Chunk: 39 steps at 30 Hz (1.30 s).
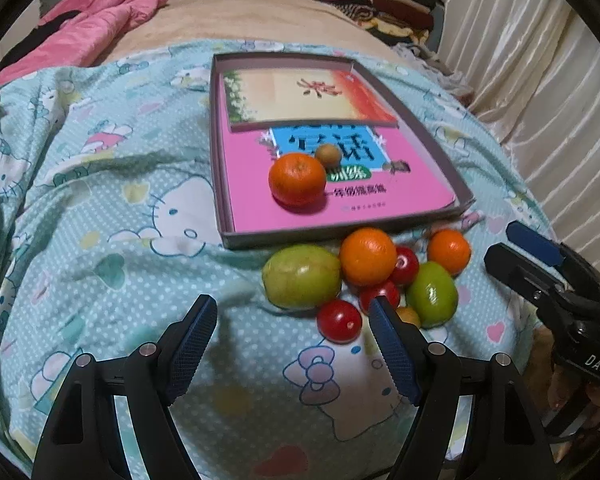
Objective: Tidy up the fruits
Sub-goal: 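Grasp the green guava with the left gripper while the right gripper grasps another mandarin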
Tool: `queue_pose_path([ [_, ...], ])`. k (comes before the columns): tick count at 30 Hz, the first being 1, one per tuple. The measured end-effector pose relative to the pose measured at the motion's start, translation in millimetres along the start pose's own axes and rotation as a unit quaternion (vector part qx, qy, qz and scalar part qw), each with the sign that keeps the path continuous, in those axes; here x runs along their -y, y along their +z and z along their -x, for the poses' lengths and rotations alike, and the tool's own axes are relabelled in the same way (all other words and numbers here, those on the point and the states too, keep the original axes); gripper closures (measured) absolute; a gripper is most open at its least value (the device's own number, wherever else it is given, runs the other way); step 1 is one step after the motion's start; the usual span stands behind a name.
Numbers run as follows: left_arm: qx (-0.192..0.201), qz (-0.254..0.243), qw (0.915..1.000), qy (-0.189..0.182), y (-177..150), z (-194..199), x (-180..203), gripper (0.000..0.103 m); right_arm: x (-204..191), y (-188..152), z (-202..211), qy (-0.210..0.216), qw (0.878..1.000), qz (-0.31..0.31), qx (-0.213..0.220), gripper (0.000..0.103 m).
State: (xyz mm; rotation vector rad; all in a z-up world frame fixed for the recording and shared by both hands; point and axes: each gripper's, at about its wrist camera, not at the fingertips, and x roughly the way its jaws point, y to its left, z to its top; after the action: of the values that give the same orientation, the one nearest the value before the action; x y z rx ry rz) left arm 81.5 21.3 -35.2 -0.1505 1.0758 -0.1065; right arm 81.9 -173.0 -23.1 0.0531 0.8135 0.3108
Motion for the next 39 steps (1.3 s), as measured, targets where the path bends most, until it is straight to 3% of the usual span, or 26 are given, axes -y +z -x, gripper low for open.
queue_pose_path([
  [10,-0.003,0.009,0.9998,-0.017,1.4,-8.1,-5.7,0.024,13.0,-7.4,-15.7,-0.017,0.999,-0.027,-0.042,0.028],
  [22,-0.008,0.023,0.999,-0.037,8.2,-19.2,-11.1,0.041,30.9,-13.1,-37.3,-0.026,0.995,-0.059,-0.081,0.028],
  [26,-0.014,0.017,0.999,-0.04,9.6,-25.1,-7.6,0.049,33.7,-12.9,-38.8,-0.018,0.994,-0.065,-0.082,0.036],
  [32,-0.019,0.015,0.999,-0.037,12.7,-31.5,-5.3,0.049,33.2,-11.1,-47.4,0.0,0.994,-0.063,-0.092,0.057],
  [39,-0.026,0.009,0.999,-0.034,15.2,-37.7,-2.7,0.049,34.8,-7.6,-56.9,-0.001,0.994,-0.061,-0.096,0.063],
])
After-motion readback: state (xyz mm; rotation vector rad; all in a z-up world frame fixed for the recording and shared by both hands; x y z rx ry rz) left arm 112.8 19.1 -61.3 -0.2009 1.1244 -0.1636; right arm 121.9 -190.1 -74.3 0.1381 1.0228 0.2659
